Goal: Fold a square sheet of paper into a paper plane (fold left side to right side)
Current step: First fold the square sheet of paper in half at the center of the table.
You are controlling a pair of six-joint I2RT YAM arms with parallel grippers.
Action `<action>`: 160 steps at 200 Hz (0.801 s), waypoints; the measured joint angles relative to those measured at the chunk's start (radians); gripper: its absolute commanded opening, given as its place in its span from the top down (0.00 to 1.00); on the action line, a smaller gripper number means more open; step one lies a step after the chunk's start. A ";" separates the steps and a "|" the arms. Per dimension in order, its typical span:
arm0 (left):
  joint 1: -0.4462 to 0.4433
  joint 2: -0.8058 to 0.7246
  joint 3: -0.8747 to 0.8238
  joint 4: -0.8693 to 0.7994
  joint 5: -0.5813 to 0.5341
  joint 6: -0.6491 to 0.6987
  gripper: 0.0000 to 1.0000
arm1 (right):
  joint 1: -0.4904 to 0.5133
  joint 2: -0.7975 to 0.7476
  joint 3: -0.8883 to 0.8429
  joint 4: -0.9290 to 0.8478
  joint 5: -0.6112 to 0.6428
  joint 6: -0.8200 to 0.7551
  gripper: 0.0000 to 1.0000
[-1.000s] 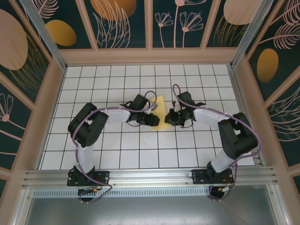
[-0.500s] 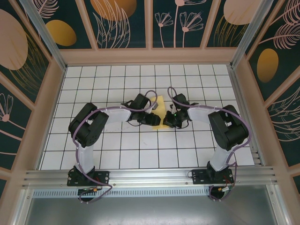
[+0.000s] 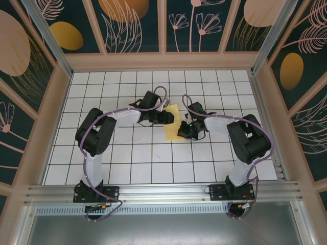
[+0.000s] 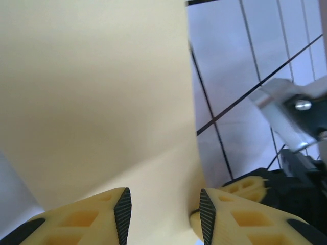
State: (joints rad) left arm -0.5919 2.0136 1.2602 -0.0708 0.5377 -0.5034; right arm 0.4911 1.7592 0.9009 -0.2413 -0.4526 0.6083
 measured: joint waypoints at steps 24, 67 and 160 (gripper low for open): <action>0.000 0.008 -0.007 0.000 0.000 -0.003 0.57 | 0.000 0.000 0.000 0.000 0.000 0.000 0.98; 0.000 0.042 -0.007 0.008 -0.037 -0.003 0.55 | 0.000 0.002 0.000 0.000 0.000 0.000 0.98; -0.013 0.058 0.026 -0.004 -0.129 -0.007 0.53 | 0.001 0.005 0.002 -0.001 0.004 -0.008 0.98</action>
State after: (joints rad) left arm -0.6048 2.0716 1.2861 -0.0746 0.4084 -0.5102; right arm 0.4919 1.7638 0.9028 -0.2424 -0.4484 0.6006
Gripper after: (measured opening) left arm 0.467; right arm 0.068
